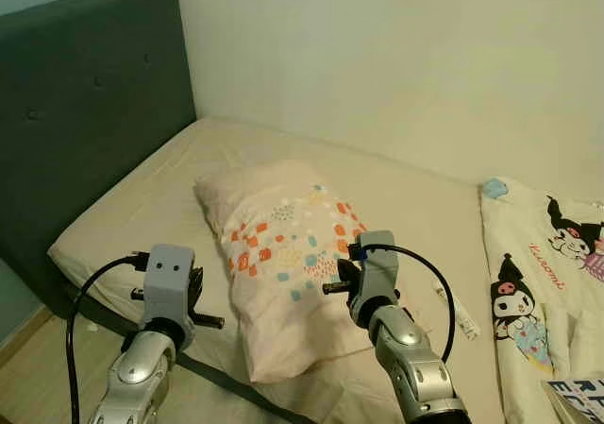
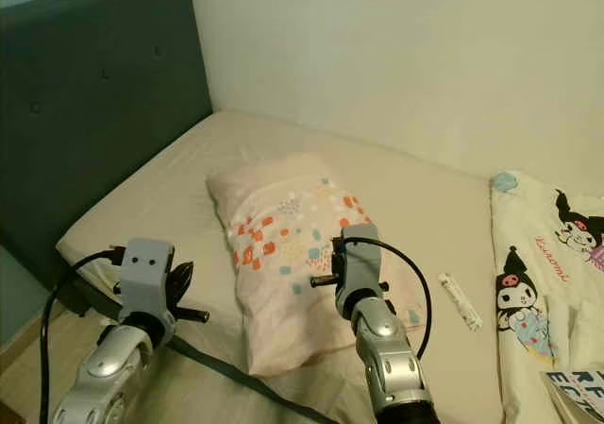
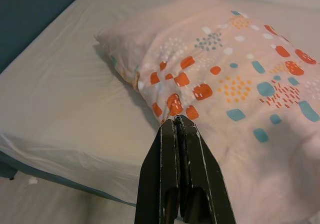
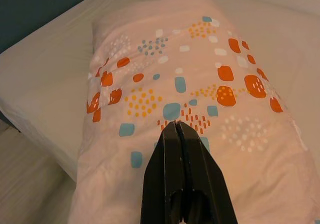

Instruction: Clean up the room

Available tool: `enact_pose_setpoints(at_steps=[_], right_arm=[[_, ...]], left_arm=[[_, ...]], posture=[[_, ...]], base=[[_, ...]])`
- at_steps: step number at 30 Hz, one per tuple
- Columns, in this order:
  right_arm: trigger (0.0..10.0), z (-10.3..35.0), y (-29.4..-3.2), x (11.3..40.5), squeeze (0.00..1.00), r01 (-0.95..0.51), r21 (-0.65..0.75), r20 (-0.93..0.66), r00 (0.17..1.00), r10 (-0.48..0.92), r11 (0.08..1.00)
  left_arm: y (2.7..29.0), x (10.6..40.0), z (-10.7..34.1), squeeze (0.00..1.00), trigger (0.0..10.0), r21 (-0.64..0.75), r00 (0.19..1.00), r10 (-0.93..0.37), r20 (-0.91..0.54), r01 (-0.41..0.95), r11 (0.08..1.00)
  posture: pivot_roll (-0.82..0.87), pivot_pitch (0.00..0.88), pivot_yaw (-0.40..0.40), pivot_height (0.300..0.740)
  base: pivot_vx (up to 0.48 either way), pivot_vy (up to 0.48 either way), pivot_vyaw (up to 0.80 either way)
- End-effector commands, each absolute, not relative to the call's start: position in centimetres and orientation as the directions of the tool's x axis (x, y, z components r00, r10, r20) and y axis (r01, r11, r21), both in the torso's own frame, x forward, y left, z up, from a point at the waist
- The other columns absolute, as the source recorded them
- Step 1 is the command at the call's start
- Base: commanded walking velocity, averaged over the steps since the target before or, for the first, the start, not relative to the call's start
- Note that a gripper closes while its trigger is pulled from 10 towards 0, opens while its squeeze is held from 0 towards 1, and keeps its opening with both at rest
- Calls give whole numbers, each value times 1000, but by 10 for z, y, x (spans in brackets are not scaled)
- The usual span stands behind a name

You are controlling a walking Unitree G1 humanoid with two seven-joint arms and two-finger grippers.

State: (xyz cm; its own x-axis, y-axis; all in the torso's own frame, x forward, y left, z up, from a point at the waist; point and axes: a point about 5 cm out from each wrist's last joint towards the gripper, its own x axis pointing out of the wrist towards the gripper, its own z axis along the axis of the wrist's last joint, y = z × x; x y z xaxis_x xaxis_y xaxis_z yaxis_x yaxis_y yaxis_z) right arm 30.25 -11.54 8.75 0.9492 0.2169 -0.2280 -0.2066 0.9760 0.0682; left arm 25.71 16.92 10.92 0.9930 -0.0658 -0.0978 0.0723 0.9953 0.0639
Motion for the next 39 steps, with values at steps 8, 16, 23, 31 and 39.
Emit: enact_pose_setpoints(at_steps=[8, 16, 23, 31, 39], right_arm=[[10000, 93, -124, 298, 0, -175, 56, -226, 957, 183, 983], [10000, 91, -131, 287, 0, -167, 47, -252, 952, 173, 985], [10000, 93, -131, 284, 0, -168, 47, -259, 950, 175, 985], [10000, 95, -133, 283, 0, -167, 45, -267, 948, 173, 985], [10000, 97, -135, 282, 0, -154, 44, -268, 950, 160, 987]], left_arm=[[167, 253, 102, 0, 10000, 63, 990, -50, -132, 59, 996], [163, 245, 99, 0, 10000, 52, 987, -48, -153, 56, 997], [166, 245, 95, 0, 10000, 42, 982, -33, -186, 41, 998], [167, 244, 94, 0, 10000, 22, 978, -32, -206, 37, 999], [163, 248, 94, 0, 10000, 51, 978, -42, -204, 54, 997]], posture=[[-59, 128, -69, 740], [-75, 175, -75, 740], [-79, 186, -79, 740], [-87, 196, -72, 740], [-91, 202, -63, 740]], base=[[0, -307, 0], [0, -336, 0], [0, -291, 0], [0, 339, 0], [0, 120, 0]])
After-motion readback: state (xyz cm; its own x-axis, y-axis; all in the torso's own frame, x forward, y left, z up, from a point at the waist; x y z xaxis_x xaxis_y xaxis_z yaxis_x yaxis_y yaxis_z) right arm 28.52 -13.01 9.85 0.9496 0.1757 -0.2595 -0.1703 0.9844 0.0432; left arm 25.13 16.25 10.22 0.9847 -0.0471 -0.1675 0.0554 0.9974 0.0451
